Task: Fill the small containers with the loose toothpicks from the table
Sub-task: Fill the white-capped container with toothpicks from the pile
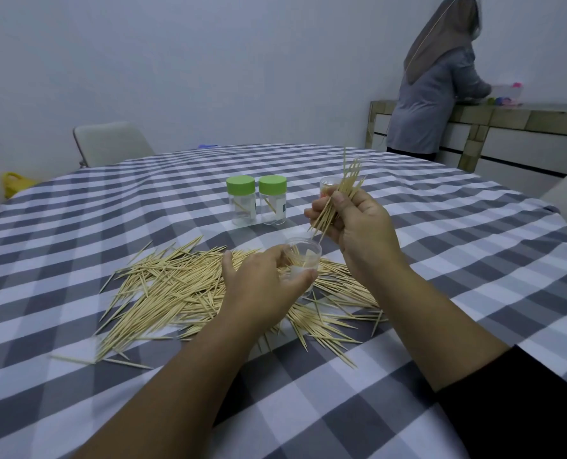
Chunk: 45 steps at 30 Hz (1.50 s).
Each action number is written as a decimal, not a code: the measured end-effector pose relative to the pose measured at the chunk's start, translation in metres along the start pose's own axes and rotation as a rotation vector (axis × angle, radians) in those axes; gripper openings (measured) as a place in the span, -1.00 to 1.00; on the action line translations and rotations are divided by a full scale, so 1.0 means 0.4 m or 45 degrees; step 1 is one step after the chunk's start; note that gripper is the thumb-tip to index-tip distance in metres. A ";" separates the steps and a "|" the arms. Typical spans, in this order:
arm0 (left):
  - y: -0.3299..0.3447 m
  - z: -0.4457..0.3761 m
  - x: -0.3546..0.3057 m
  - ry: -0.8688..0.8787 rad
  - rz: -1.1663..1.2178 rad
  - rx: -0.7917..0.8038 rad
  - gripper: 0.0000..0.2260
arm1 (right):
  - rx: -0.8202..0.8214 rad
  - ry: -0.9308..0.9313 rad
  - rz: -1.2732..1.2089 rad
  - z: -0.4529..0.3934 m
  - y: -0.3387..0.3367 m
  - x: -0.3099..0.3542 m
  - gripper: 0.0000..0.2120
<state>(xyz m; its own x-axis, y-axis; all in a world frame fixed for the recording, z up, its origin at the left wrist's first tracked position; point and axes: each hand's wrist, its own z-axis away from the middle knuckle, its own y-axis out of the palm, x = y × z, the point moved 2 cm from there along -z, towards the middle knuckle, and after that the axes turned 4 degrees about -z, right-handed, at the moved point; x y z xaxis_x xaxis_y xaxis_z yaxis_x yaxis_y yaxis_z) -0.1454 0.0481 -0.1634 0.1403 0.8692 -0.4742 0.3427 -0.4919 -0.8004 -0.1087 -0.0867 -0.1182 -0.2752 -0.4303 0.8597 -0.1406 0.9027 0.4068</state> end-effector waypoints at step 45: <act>0.002 -0.009 0.027 -0.118 0.124 0.010 -0.52 | 0.553 0.438 1.812 0.005 -0.078 -0.045 -0.50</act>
<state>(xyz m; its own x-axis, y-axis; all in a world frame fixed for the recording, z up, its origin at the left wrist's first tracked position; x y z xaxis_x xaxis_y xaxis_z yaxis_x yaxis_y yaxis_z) -0.1405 0.0573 -0.1678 0.0856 0.8092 -0.5813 0.3246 -0.5742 -0.7516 -0.1012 -0.1073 -0.1468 -0.1999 0.8434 0.4987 -0.2350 0.4529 -0.8601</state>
